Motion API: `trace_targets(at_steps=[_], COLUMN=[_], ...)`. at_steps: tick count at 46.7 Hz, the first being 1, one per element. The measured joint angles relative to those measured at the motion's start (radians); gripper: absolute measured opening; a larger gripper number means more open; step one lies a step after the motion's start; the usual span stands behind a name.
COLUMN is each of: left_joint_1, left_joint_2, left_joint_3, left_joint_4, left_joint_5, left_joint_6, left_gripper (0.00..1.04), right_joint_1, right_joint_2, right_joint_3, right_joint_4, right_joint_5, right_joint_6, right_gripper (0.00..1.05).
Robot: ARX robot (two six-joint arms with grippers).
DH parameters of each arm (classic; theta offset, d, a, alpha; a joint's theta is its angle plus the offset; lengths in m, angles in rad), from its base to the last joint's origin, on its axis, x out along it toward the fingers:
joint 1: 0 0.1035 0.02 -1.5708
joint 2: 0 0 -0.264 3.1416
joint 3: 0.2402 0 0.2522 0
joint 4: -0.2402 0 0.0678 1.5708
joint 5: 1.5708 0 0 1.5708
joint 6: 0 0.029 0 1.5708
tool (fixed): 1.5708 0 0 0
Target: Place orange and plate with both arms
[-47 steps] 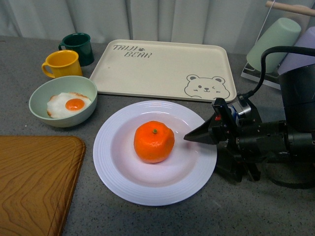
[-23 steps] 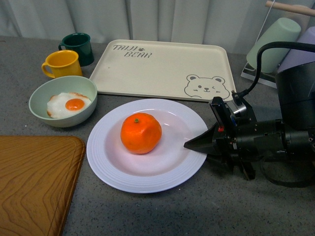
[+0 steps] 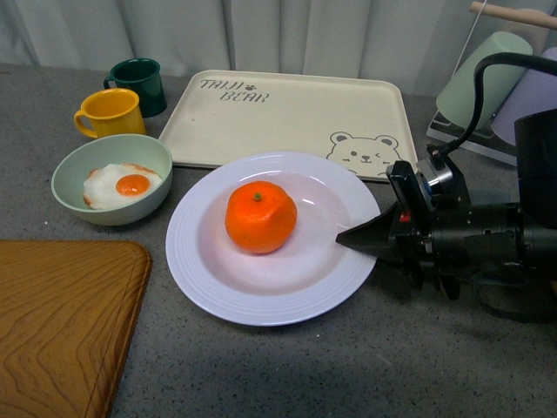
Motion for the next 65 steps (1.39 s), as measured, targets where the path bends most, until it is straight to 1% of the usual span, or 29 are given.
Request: trace_targets(at_steps=[8,16,24,32,39,44,47,54,56,62,65], left_joint_1=[0.000,0.000,0.000,0.000,0.000,0.000,0.000,0.000,0.000,0.000,0.000], left_joint_2=[0.000,0.000,0.000,0.000,0.000,0.000,0.000,0.000,0.000,0.000,0.000], left_joint_3=[0.000,0.000,0.000,0.000,0.000,0.000,0.000,0.000,0.000,0.000,0.000], left_joint_4=[0.000,0.000,0.000,0.000,0.000,0.000,0.000,0.000,0.000,0.000,0.000], left_joint_5=[0.000,0.000,0.000,0.000,0.000,0.000,0.000,0.000,0.000,0.000,0.000], left_joint_6=[0.000,0.000,0.000,0.000,0.000,0.000,0.000,0.000,0.000,0.000,0.000], left_gripper=[0.98,0.98,0.98,0.98,0.98,0.98,0.98,0.98,0.98,0.98,0.98], right_joint_1=[-0.010,-0.015,-0.013,-0.008,-0.005,-0.001,0.002,0.010,0.012,0.014,0.013], right_joint_2=[-0.011,0.013,0.097,0.205,0.274,0.306,0.327,0.366,0.377,0.388,0.385], right_joint_3=[0.029,0.176,0.367,0.568,0.704,0.777,0.833,0.903,0.923,0.956,0.956], right_joint_4=[0.028,-0.021,-0.087,-0.201,-0.279,-0.328,-0.383,-0.440,-0.457,-0.520,-0.536], right_joint_5=[-0.025,-0.014,0.000,0.047,0.068,0.087,0.114,0.158,0.183,0.232,0.265], right_joint_6=[0.020,0.059,0.103,0.135,0.158,0.164,0.164,0.158,0.151,0.125,0.095], right_gripper=[0.03,0.03,0.03,0.03,0.03,0.03,0.03,0.03,0.04,0.25,0.40])
